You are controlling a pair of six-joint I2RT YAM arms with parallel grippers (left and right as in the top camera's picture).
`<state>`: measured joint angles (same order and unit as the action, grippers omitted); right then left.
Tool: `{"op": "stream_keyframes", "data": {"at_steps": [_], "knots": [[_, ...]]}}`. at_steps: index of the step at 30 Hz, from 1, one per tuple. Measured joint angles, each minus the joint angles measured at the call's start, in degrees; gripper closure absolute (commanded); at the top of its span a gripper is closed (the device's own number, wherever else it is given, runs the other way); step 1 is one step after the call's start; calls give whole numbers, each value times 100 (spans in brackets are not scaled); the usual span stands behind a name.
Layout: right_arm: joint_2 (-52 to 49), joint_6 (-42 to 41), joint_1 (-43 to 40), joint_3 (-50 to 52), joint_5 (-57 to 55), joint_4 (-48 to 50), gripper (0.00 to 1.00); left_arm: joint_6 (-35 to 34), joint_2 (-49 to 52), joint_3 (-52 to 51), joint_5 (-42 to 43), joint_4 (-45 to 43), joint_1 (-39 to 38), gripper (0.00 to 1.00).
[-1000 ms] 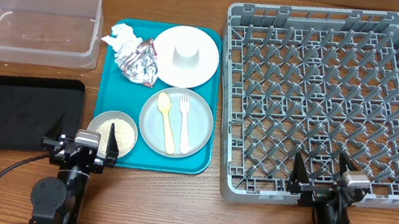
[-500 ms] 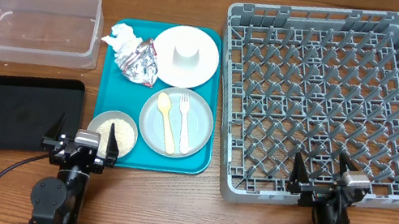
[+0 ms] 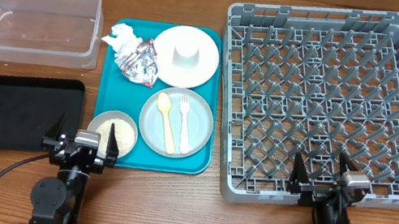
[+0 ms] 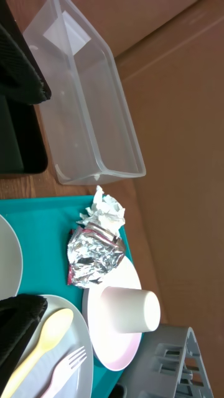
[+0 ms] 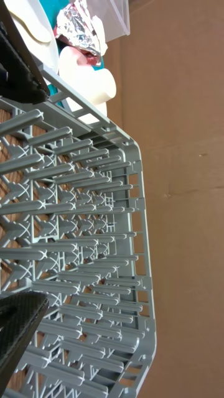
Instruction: Sort waste into correct bins and load items into the dishwasher rack
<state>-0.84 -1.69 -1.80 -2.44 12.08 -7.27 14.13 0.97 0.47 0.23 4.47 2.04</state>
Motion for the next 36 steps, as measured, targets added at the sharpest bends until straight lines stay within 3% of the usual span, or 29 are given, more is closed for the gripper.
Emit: {"op": "stream_keyframes", "data": {"at_steps": [23,27,36], "knots": [[0,0,0,13,4,168,0,0,0,0,0,2,0,0],[4,-96,0,17,494,103,0,0,0,0,0,2,0,0],[4,-1161,0,-98,1554,68,0,0,0,0,2,0,0,0]]}}
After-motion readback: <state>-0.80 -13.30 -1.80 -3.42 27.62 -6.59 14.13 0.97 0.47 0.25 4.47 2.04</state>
